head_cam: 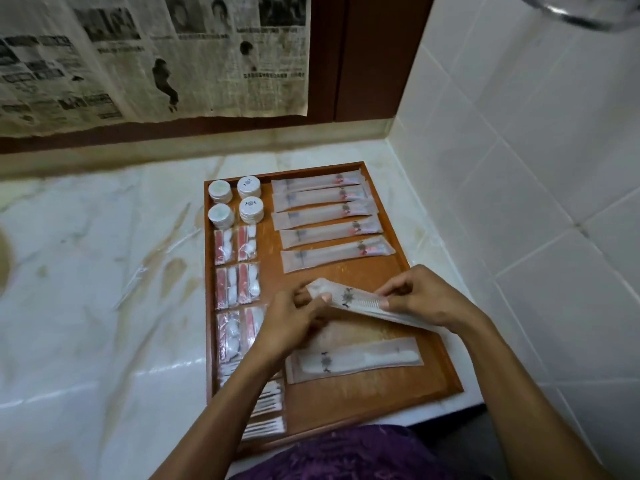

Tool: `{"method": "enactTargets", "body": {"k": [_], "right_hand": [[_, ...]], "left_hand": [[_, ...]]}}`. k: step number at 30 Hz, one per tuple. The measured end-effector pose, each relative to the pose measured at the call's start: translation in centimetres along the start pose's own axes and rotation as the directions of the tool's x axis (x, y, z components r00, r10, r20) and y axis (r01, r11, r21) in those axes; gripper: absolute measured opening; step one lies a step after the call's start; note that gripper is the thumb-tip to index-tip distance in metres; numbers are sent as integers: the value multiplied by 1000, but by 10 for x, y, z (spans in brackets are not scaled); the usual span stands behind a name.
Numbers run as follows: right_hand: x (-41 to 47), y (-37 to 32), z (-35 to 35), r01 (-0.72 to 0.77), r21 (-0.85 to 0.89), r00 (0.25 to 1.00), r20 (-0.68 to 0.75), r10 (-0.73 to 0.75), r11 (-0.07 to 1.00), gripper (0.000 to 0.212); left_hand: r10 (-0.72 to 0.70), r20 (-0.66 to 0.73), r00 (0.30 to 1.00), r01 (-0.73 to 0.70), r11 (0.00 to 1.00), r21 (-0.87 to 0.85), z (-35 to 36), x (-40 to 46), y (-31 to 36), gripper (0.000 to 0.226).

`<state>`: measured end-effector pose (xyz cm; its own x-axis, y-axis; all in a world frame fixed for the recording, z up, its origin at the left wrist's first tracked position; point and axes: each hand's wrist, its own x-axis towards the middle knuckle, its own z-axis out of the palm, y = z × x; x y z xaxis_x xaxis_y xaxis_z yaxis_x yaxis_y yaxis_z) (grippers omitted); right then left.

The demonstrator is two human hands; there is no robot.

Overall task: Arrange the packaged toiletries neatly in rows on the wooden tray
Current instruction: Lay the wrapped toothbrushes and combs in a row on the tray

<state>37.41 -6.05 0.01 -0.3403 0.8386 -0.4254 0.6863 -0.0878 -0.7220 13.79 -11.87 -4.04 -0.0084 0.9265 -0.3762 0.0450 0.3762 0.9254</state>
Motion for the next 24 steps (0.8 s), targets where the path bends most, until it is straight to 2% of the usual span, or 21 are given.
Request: {"method": "enactTargets", "body": {"k": [2,6,9,11,13,15,19,22,24], "right_hand": [[5,-5,5,25,21,999,34,-26,999,15],[11,-7,-2,-13,138,999,38,7,990,19],[10,1,-16,-48,186,998,46,40,981,20],[9,6,-19,-37,311,999,-18,45,950,18],[9,7,-16,10,525,991,-116,60,851,21],[10,7,-10,58,721,977,-183,109,690,24],[14,6,2,118,897,947,-231,224,426,23],[15,9,8,127,926,939,-227,257,355,21],[14,10,10,117,920,943,-222,249,374,22]], "left_hand": [[-59,-21,998,56,989,-139,-3,-4,2,20],[-212,-94,973,156,899,-408,-14,-7,1,20],[-264,-120,957,168,841,-514,-28,-10,3,17],[-262,-107,959,160,813,-560,-35,-12,4,18],[-261,-88,961,160,790,-592,-37,-14,6,20],[-266,-77,961,163,769,-619,-35,-14,9,21],[-286,-85,954,157,722,-674,-30,-14,13,20],[-285,-69,956,164,714,-680,-30,-13,15,21],[-272,-81,959,149,724,-673,-31,-13,15,20]]}}
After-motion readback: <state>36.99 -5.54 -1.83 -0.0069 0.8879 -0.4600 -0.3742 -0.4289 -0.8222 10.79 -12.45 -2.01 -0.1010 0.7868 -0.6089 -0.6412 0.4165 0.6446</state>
